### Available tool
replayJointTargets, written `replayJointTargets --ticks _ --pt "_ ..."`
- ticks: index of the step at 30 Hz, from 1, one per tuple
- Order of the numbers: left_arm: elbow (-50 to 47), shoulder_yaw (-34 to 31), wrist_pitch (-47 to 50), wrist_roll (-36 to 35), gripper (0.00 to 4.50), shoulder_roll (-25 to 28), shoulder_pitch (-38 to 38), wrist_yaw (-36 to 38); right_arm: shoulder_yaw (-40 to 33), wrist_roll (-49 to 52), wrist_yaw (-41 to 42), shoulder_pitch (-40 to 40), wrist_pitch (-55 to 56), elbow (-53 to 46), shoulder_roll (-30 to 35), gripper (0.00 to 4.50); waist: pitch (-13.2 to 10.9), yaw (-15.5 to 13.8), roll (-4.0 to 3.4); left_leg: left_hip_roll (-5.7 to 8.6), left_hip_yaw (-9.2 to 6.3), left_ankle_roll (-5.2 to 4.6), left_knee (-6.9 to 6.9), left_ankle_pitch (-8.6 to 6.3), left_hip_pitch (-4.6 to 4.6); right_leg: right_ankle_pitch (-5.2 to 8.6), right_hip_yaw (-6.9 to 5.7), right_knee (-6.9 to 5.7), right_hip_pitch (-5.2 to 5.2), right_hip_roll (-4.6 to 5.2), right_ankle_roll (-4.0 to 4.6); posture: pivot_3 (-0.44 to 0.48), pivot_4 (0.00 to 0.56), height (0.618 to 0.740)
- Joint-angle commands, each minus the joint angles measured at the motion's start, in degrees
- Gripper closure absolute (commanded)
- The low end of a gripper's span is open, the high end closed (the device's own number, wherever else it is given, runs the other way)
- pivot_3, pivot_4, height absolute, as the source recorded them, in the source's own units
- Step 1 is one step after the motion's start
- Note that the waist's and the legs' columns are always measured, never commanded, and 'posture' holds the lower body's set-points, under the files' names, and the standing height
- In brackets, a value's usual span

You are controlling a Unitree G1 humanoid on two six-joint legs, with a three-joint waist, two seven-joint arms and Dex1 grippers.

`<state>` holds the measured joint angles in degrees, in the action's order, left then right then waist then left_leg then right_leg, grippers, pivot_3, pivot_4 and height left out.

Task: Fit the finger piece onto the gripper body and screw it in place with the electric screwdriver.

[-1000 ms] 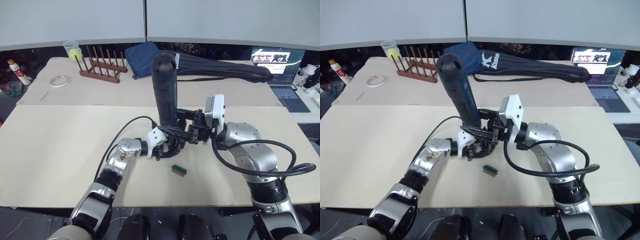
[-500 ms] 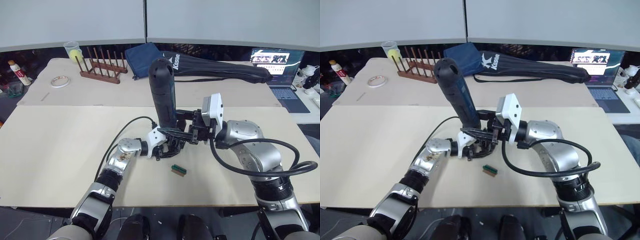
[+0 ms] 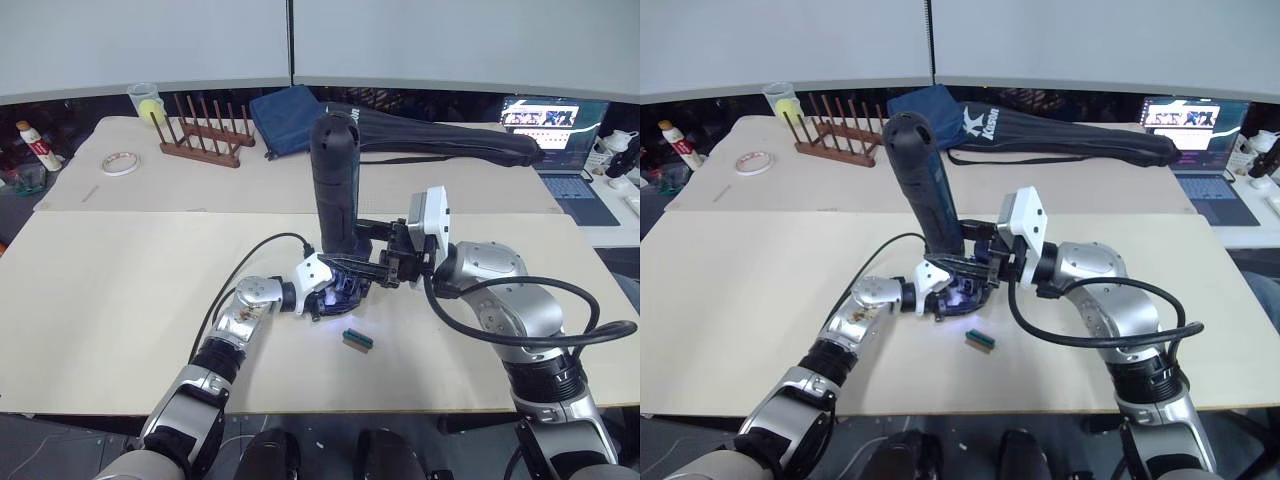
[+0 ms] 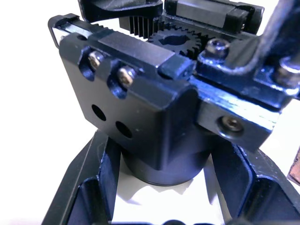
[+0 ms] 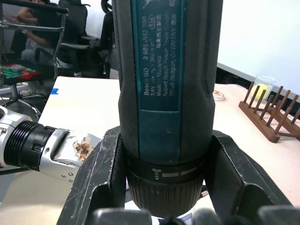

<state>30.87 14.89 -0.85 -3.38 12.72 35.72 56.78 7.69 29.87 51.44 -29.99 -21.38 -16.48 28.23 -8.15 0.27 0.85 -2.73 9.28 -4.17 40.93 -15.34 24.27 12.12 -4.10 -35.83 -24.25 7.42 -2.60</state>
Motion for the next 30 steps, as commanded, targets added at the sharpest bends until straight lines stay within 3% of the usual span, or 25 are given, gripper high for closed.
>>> replayJointTargets --ticks 1,15,30 --pt "-2.31 -1.16 -0.61 -0.74 2.2 0.42 1.0 -0.06 0.5 -3.17 -0.63 3.35 -2.98 4.31 2.44 2.58 0.0 0.01 0.0 0.0 0.0 0.0 0.0 0.0 0.0 0.0 0.0 0.0 0.0 0.0 0.0 0.0 0.15 0.74" --pt "-1.6 -0.29 -1.08 0.02 2.2 -0.06 0.49 -0.21 -7.75 9.33 -3.51 -6.79 -6.87 -5.99 -0.38 2.58 -0.02 -0.08 0.01 0.02 0.02 0.21 -0.06 0.13 0.32 0.0 0.0 0.03 -0.32 0.02 0.01 0.0 0.15 0.74" --pt "-2.21 -0.23 0.64 0.17 2.2 0.48 0.46 0.1 -9.73 12.54 -2.37 -6.33 -5.0 -9.25 -3.49 2.58 -0.02 -0.15 0.02 0.09 0.1 0.31 -0.02 0.21 0.82 -0.02 0.01 -0.05 -0.8 0.0 -0.02 0.0 0.15 0.74"
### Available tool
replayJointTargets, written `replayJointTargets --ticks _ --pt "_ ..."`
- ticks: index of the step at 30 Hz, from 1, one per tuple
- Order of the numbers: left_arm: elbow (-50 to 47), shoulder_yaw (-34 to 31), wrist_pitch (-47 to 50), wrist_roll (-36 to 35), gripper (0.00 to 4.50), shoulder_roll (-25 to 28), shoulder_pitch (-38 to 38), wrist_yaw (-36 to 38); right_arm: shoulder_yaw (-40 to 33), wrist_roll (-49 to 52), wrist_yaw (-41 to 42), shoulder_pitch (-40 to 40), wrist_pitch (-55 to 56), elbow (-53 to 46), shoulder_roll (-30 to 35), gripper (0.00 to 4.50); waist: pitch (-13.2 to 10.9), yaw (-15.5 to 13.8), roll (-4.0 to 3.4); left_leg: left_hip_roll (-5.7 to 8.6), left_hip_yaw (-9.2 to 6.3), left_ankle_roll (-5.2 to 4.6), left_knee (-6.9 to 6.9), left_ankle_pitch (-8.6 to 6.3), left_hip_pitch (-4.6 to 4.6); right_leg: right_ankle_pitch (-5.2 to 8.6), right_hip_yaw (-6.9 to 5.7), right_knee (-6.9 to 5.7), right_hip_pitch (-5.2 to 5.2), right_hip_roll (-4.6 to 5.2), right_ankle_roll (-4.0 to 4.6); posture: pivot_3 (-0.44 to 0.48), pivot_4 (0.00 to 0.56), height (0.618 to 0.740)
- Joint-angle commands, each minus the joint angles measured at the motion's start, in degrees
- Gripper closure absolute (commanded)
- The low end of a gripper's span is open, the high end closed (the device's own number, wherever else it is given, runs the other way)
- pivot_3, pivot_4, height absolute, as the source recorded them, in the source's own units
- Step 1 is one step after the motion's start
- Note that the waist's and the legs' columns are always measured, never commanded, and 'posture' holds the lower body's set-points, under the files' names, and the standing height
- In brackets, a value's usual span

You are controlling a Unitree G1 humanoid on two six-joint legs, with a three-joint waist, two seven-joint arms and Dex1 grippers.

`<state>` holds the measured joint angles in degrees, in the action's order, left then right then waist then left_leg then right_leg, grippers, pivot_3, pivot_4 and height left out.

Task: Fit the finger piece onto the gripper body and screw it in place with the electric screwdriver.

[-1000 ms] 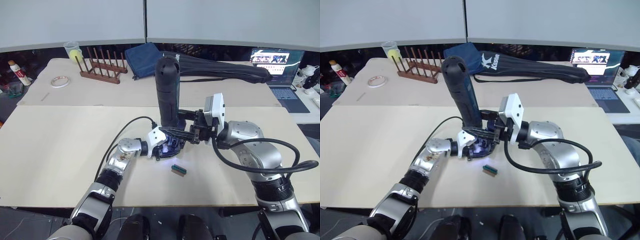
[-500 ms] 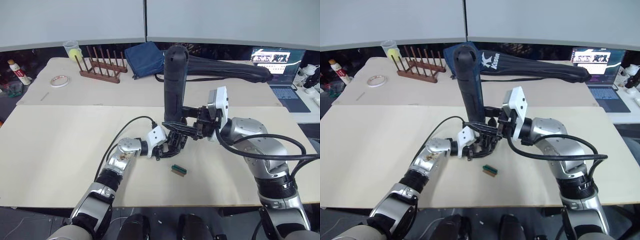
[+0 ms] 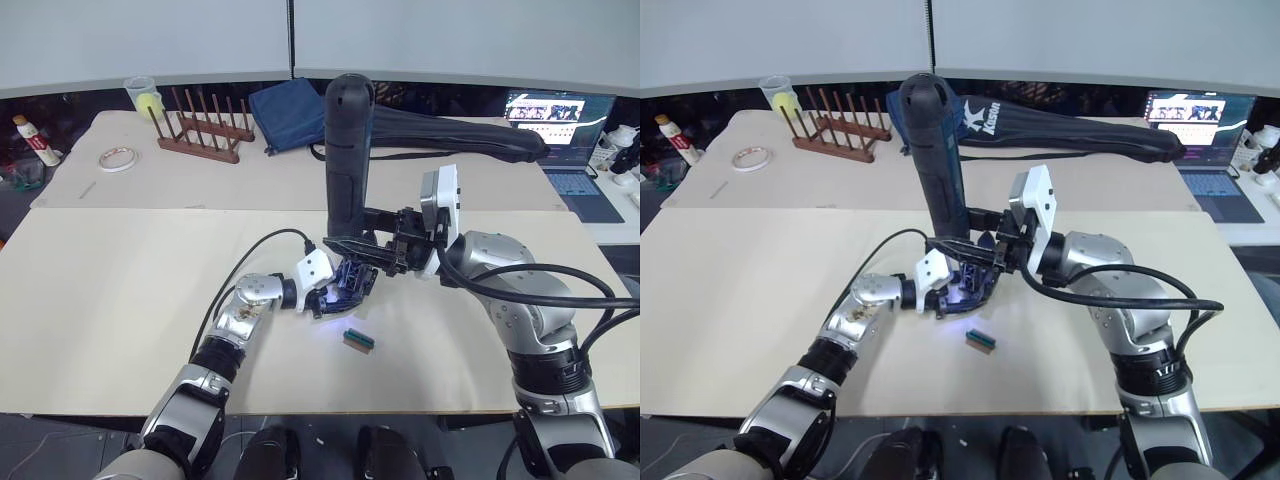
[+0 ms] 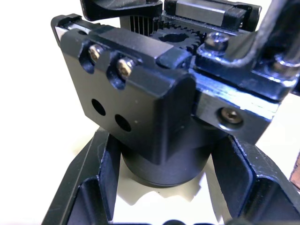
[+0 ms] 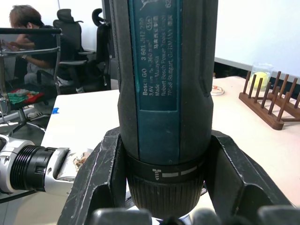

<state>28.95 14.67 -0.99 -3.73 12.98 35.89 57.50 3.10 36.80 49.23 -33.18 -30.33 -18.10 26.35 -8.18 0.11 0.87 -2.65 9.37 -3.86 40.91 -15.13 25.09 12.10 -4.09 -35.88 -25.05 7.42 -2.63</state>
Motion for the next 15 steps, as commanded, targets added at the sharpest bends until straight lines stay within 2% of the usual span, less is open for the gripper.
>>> replayJointTargets --ticks 1,8,15 --pt "-0.31 0.0 0.82 0.48 2.2 0.26 0.31 -0.61 -5.69 6.65 -0.72 -3.76 3.14 -7.93 -1.87 2.58 0.0 0.0 0.0 0.0 0.0 0.0 0.0 0.0 0.0 0.0 0.0 0.0 0.0 0.0 0.0 0.0 0.15 0.74" --pt "-0.68 0.22 0.87 0.13 2.2 0.32 0.03 -0.16 -7.37 9.6 -2.95 -5.8 -0.44 -7.89 -1.25 2.58 0.0 0.06 0.0 0.0 0.0 0.02 0.01 0.02 0.0 0.0 0.0 -0.03 0.0 0.0 0.0 0.0 0.15 0.74" --pt "-0.17 0.31 0.91 0.27 2.2 0.2 0.14 -0.1 -4.62 3.91 2.92 -2.2 4.62 -5.0 1.06 2.58 0.0 -0.04 0.0 0.01 0.0 0.03 0.01 0.02 0.0 0.0 0.01 -0.01 0.01 -0.02 -0.01 0.0 0.15 0.74"
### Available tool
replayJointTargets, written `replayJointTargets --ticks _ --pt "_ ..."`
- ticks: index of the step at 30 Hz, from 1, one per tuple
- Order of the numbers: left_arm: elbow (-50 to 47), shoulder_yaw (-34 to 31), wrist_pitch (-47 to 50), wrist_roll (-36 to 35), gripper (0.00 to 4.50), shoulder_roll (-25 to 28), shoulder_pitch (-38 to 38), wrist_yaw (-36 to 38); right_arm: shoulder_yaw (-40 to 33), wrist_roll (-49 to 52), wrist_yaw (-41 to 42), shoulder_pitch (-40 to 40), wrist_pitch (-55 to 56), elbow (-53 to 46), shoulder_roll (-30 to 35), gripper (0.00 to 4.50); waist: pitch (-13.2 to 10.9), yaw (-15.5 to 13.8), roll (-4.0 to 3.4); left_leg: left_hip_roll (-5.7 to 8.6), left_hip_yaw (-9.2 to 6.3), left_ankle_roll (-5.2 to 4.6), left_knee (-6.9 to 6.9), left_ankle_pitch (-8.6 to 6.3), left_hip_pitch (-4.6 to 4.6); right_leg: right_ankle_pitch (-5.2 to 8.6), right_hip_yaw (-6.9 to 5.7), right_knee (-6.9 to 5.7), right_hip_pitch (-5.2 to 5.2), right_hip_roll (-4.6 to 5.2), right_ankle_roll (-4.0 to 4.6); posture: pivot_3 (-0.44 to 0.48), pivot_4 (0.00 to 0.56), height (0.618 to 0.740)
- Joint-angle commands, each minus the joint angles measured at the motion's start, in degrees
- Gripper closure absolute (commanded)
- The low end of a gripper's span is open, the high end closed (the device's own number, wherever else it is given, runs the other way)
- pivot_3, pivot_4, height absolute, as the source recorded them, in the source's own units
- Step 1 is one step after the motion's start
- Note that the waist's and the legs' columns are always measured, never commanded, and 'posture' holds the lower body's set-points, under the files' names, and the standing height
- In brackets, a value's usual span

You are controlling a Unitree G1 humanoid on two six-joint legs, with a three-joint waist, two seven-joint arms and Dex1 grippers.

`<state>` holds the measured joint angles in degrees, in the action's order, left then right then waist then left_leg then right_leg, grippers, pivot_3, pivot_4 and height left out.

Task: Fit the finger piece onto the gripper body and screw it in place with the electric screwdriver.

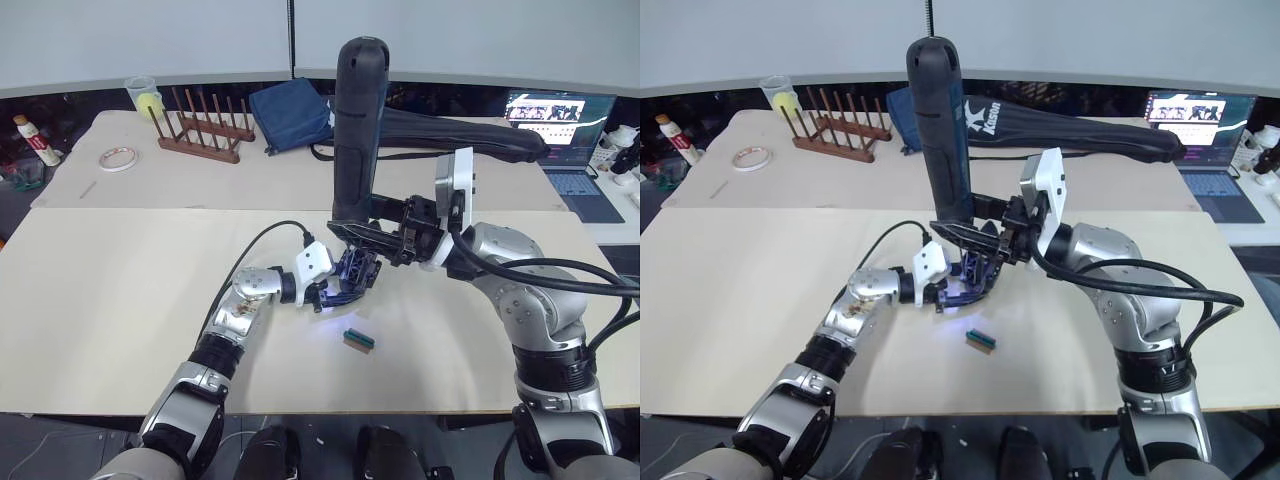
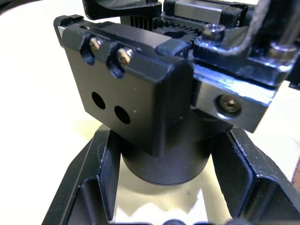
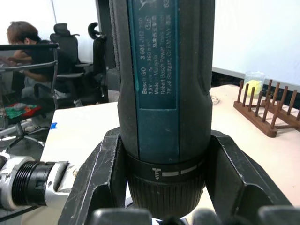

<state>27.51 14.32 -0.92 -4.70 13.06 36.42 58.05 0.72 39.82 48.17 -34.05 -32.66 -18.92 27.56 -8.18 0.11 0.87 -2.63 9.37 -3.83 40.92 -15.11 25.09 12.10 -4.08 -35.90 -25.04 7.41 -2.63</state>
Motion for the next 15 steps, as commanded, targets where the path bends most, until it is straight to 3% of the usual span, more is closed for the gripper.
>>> replayJointTargets --ticks 1,9,15 --pt "1.44 0.73 0.9 1.3 2.2 0.17 -0.3 -0.68 -1.78 -0.03 5.39 -0.9 8.05 -4.13 0.13 2.58 0.0 -0.09 0.0 0.01 0.0 0.0 0.0 0.0 0.0 0.0 0.0 0.0 0.0 0.0 0.0 0.0 0.15 0.74" --pt "2.68 0.84 0.9 2.05 2.2 0.38 0.15 -0.94 -0.98 -0.81 8.33 -0.48 10.59 -4.02 0.37 2.58 0.0 0.05 0.0 -0.02 -0.04 0.02 0.06 0.02 -0.03 0.0 0.01 -0.09 0.03 -0.05 0.0 0.0 0.15 0.74" --pt "2.66 0.72 1.5 2.08 2.2 0.52 -0.03 -1.14 -5.98 10.58 1.36 -5.72 0.12 -2.37 -0.54 2.58 0.0 0.05 0.0 -0.05 -0.04 0.04 0.07 0.03 -0.03 -0.01 0.01 -0.1 0.02 -0.05 0.02 0.0 0.15 0.74"
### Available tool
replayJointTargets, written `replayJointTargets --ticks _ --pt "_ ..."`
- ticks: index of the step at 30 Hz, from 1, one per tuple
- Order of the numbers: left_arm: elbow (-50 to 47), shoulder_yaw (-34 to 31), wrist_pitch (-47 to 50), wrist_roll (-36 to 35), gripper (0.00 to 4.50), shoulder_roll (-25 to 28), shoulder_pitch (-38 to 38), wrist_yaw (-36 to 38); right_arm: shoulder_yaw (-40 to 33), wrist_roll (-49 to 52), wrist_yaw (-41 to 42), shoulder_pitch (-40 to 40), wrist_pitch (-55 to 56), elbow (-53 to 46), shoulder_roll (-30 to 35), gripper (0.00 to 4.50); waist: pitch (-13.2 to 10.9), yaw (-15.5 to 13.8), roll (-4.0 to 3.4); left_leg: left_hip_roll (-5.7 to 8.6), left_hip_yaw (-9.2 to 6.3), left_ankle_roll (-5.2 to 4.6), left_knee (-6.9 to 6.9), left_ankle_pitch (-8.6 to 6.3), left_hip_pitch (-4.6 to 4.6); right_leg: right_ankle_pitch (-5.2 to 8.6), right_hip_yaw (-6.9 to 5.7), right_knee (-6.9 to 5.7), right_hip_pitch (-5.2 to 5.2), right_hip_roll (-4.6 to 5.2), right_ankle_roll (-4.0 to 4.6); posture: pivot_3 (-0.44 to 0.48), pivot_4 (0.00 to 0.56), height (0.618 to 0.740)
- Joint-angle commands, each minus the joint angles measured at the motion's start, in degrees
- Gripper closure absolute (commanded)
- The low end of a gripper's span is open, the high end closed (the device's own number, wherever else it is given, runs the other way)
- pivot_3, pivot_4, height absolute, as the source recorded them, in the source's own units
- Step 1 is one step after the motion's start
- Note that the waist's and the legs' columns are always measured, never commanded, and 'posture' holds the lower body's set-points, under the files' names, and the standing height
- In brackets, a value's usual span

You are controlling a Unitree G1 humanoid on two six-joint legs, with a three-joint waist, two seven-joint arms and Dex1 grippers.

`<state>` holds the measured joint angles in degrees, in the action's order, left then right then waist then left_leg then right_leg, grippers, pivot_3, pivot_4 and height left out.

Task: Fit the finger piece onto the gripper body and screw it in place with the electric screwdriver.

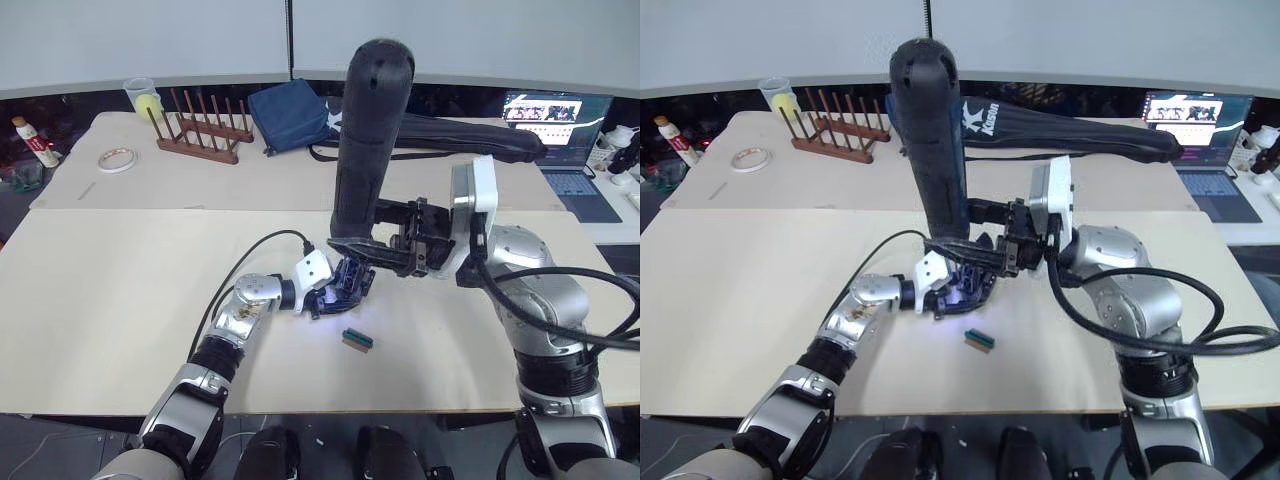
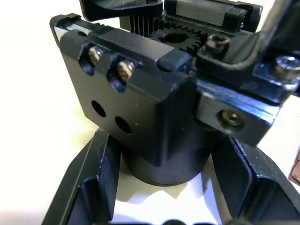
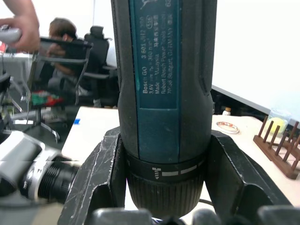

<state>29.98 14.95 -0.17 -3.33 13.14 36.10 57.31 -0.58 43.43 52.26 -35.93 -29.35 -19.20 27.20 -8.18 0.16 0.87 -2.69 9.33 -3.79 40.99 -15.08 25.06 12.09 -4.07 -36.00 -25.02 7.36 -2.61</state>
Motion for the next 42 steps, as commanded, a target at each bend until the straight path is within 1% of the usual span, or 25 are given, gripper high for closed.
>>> replayJointTargets --ticks 1,3,5,8,12,16,20,21,24,27,28,30,32,35,38,39,40,41,42 --pt "0.08 0.09 0.98 0.72 2.2 0.5 0.22 -0.44 -5.27 8.64 -3.78 -4.93 -4.59 -2.28 -0.12 2.58 0.0 0.0 0.0 -0.01 0.0 0.0 0.0 0.0 0.0 0.0 0.0 0.0 -0.01 0.0 0.0 0.0 0.15 0.74" --pt "-0.27 -0.12 2.04 0.68 2.2 0.74 0.13 -0.7 -6.78 12.45 -5.91 -6.75 -7.55 -2.6 0.34 2.58 0.0 0.01 0.0 -0.02 0.0 0.0 -0.02 0.0 -0.01 0.0 0.0 0.02 0.0 0.0 0.0 0.0 0.15 0.74" --pt "-0.92 -0.44 2.51 0.29 1.17 1.21 -0.05 -0.28 -8.43 16.47 -7.43 -7.76 -10.45 -2.98 1.49 2.58 0.0 0.02 0.0 -0.03 0.0 0.0 -0.02 0.0 -0.01 0.0 0.0 0.01 0.0 0.0 0.01 0.0 0.15 0.74" --pt "-2.53 -0.69 3.42 -0.62 0.0 2.28 -0.62 1.37 -10.16 21.14 -9.37 -8.17 -14.01 -3.3 3.45 2.58 0.0 0.07 0.0 -0.04 -0.01 -0.01 -0.02 0.0 -0.01 0.0 0.0 0.02 0.0 0.0 0.01 0.0 0.15 0.74" --pt "-8.99 -1.63 6.53 -3.43 0.0 6.66 -2.46 5.89 -13.28 30.02 -13.51 -6.89 -21.11 -2.56 8.33 2.58 0.0 0.38 0.0 -0.06 0.0 -0.01 -0.06 -0.01 -0.01 0.0 0.0 0.02 -0.02 0.0 0.02 0.0 0.15 0.74" --pt "-18.48 -3.64 11.79 -8.27 0.0 12.65 -5.31 11.14 -15.55 37.95 -19.32 -5.17 -26.66 -0.12 12.39 2.58 0.0 0.57 0.0 -0.09 0.01 0.0 -0.08 0.0 0.0 0.0 0.01 0.03 -0.04 0.01 0.04 0.0 0.15 0.74" --pt "-28.96 -6.81 19.65 -15.23 0.0 19.59 -8.39 16.0 -17.36 46.45 -28.27 -3.68 -32.59 7.69 17.48 2.58 0.0 0.43 -0.01 -0.08 0.01 0.0 -0.06 -0.01 0.0 0.0 0.04 0.02 -0.03 0.05 0.04 0.0 0.15 0.74" --pt "-30.75 -7.13 21.16 -16.34 0.0 20.81 -8.93 16.66 -17.47 47.72 -29.57 -3.47 -33.54 9.04 18.44 2.58 0.0 0.36 0.0 -0.07 0.0 -0.01 -0.05 -0.01 -0.01 0.0 0.03 0.03 -0.01 0.06 0.04 0.0 0.15 0.74" --pt "-37.98 -9.54 25.48 -20.46 0.0 26.62 -11.46 19.16 -16.09 52.04 -33.39 -2.01 -40.53 17.51 23.91 2.58 0.0 0.25 0.0 -0.06 0.01 -0.03 -0.07 -0.02 0.0 0.01 0.04 0.09 -0.02 0.07 0.03 0.0 0.15 0.74" --pt "-42.46 -11.63 27.95 -23.01 0.0 30.05 -12.83 18.95 -13.6 52.63 -34.35 -0.27 -47.29 23.6 28.17 2.58 0.0 0.15 0.0 -0.05 0.05 -0.04 -0.09 -0.02 0.0 0.01 0.05 0.16 0.0 0.07 0.02 0.0 0.15 0.74" --pt "-43.68 -12.35 28.43 -23.62 0.0 30.84 -13.09 18.61 -12.34 51.59 -34.48 0.14 -49.75 25.44 29.2 2.58 0.0 0.16 0.0 -0.04 0.05 -0.04 -0.09 -0.02 0.0 0.01 0.05 0.14 0.0 0.07 0.02 0.0 0.15 0.74" --pt "-45.8 -13.78 28.75 -24.18 0.0 32.2 -13.67 17.57 -9.27 46.3 -35.58 0.79 -53.31 29.94 29.92 2.58 0.0 0.34 0.0 -0.05 0.05 -0.03 -0.09 -0.02 -0.01 0.01 0.07 0.11 0.0 0.06 0.02 0.0 0.15 0.74" --pt "-46.94 -14.71 29.31 -24.8 0.0 33.18 -14.28 16.88 -6.66 39.67 -34.13 1.34 -54.36 32.7 30.52 2.58 0.0 0.47 -0.01 -0.06 0.03 -0.03 -0.08 -0.02 -0.02 0.0 0.08 0.11 0.01 0.02 0.03 0.0 0.15 0.74" --pt "-47.26 -15.81 29.95 -25.37 0.0 34.73 -15.23 16.51 -3.42 30.6 -27.66 2.09 -53.31 35.45 32.23 2.58 -0.02 0.5 -0.03 -0.04 0.06 -0.02 -0.11 -0.01 -0.02 0.01 0.12 0.1 -0.03 0.01 0.02 0.0 0.15 0.74" --pt "-45.58 -17.9 30.14 -25.39 0.0 37.41 -16.86 16.86 2.25 19.78 -15.9 3.39 -47.25 36.82 36.52 2.58 -0.1 0.43 -0.18 0.0 0.11 -0.02 -0.12 -0.01 -0.01 0.03 0.17 0.12 -0.06 0.01 -0.02 0.0 0.15 0.74" --pt "-45.17 -18.71 30.73 -25.77 0.0 38.25 -17.4 16.96 3.71 16.49 -11.58 3.74 -44.35 37.05 37.83 2.08 -0.11 0.41 -0.19 0.0 0.12 -0.02 -0.12 -0.01 -0.01 0.03 0.17 0.12 -0.06 0.01 -0.03 0.0 0.15 0.74" --pt "-44.16 -20.42 31.68 -26.38 0.0 39.54 -18.41 17.11 5.9 9.84 -1.86 7.27 -32.89 34.6 41.31 1.55 -0.12 0.38 -0.2 -0.02 0.11 -0.02 -0.12 -0.01 -0.01 0.04 0.17 0.13 -0.07 0.01 -0.04 0.0 0.15 0.74" --pt "-43.64 -21.56 32.43 -26.92 0.0 40.42 -19.14 17.05 7.38 4.78 5.53 9.9 -24.25 33.04 43.74 1.26 -0.12 0.29 -0.21 -0.02 0.12 -0.02 -0.12 -0.01 -0.01 0.04 0.17 0.13 -0.07 0.01 -0.05 0.0 0.15 0.74" --pt "-41.88 -23.51 32.91 -26.98 0.0 41.65 -20.15 16.7 6.3 1.87 12.03 12.09 -17.1 33.2 45.69 0.92 -0.13 0.21 -0.23 -0.02 0.11 -0.02 -0.12 -0.01 -0.01 0.06 0.17 0.13 -0.07 0.01 -0.07 0.0 0.15 0.74"
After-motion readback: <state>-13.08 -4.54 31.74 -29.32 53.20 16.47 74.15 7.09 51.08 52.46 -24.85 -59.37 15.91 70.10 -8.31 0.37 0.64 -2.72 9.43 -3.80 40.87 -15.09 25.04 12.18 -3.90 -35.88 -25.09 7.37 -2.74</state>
